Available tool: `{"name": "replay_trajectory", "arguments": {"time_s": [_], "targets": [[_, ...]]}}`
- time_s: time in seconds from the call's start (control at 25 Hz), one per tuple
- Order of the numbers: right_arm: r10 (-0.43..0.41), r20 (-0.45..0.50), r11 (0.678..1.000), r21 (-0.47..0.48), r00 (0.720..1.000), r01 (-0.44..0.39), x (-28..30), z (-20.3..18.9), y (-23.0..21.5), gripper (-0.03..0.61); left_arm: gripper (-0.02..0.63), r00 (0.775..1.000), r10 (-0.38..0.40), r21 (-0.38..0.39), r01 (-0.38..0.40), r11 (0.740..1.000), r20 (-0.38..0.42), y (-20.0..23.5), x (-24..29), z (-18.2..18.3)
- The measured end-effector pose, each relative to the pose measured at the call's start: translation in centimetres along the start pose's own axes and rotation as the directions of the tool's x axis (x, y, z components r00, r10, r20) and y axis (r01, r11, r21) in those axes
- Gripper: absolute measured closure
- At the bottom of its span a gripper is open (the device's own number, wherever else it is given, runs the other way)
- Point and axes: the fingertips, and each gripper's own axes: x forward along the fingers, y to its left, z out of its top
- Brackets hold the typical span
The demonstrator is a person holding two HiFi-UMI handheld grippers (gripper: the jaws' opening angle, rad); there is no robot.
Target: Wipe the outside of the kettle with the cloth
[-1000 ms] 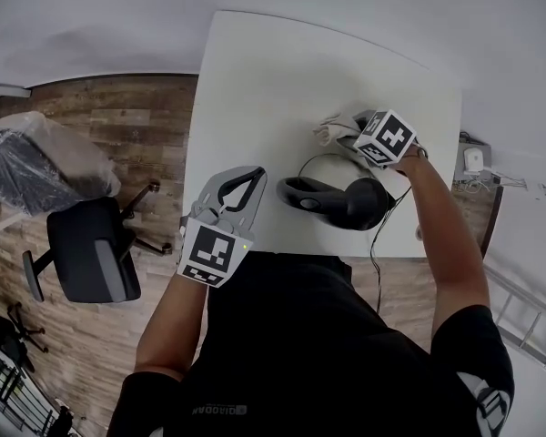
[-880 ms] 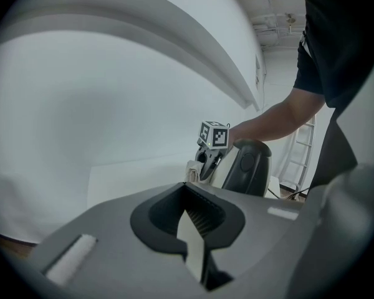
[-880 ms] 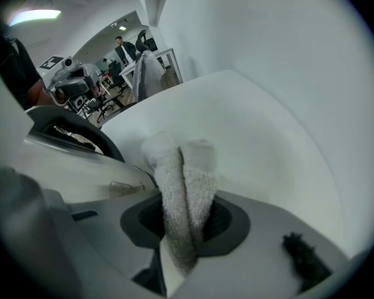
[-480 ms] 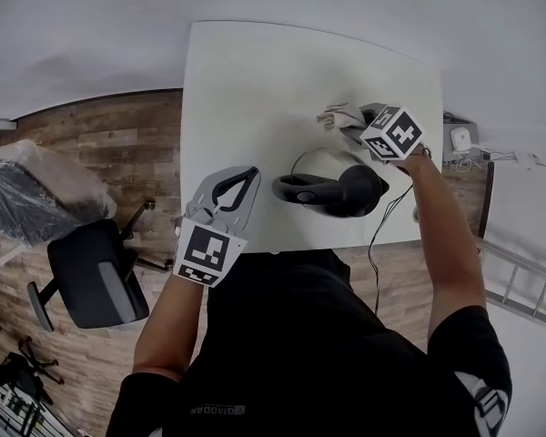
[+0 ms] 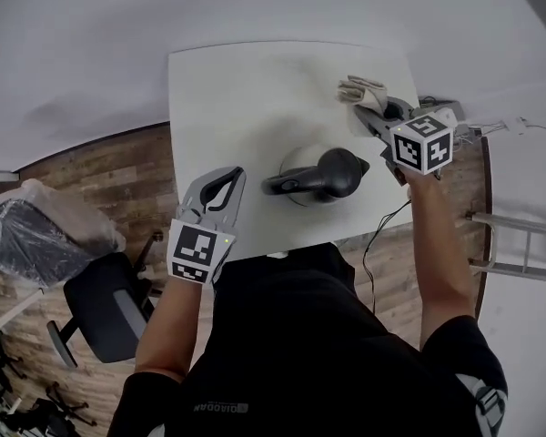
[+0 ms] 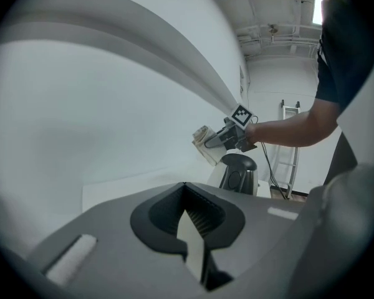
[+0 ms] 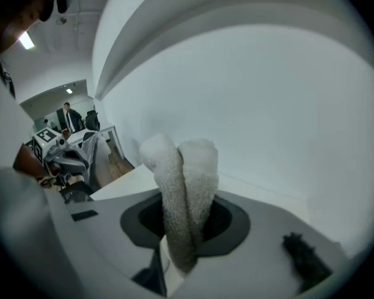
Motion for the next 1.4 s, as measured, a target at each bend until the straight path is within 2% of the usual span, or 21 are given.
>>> {"name": "replay_trajectory", "arguments": {"time_s": [0.16, 0.24, 0.32, 0.48, 0.68, 0.84, 1.08, 1.28, 1.4], "targets": [[-0.060, 0.174, 0.993, 0.112, 0.983, 0.041, -5.8, 2.0, 0.1, 0.485, 0.607, 0.999, 0.032, -0.005, -0.032, 0.999, 0.026, -0.5, -0.6, 1.3], [-0.069, 0.214, 0.987, 0.154, 0.974, 0.036, -8.1, 2.0, 0.4, 0.485, 0.607, 0.998, 0.054, 0.003, -0.054, 0.999, 0.029, -0.9, -1.0, 1.8], [-0.063, 0.204, 0.988, 0.154, 0.977, 0.031, -9.7, 1.5, 1.0, 0.485, 0.607, 0.997, 0.074, 0.013, -0.075, 0.997, 0.031, -1.5, -1.4, 2.3], [-0.043, 0.149, 0.997, 0.063, 0.988, 0.033, -11.6, 0.6, 2.9, 0.485, 0.607, 0.991, 0.129, 0.000, -0.129, 0.992, 0.033, -2.9, -2.5, 2.5], [-0.014, 0.195, 0.999, 0.031, 0.981, 0.008, -13.0, 0.1, 5.1, 0.485, 0.607, 0.978, 0.204, -0.001, -0.204, 0.979, 0.053, -4.9, -4.6, 3.0], [-0.004, 0.223, 0.999, 0.033, 0.975, -0.003, -13.7, -1.2, 6.3, 0.485, 0.607, 0.973, 0.226, 0.033, -0.228, 0.973, 0.054, -7.9, -6.3, 2.9], [-0.028, 0.191, 0.999, 0.021, 0.981, 0.024, -13.9, -2.3, 6.7, 0.485, 0.607, 0.977, 0.212, 0.034, -0.213, 0.976, 0.036, -10.7, -8.0, 1.8], [-0.087, 0.127, 0.996, -0.022, 0.988, 0.090, -13.3, -2.1, 6.6, 0.485, 0.607, 0.985, 0.165, 0.039, -0.167, 0.985, 0.042, -10.2, -8.2, 1.1], [-0.131, 0.072, 0.989, -0.053, 0.989, 0.135, -12.2, -1.7, 6.7, 0.485, 0.607, 0.993, 0.117, 0.071, -0.119, 0.990, 0.033, -9.3, -8.6, 1.1]]}}
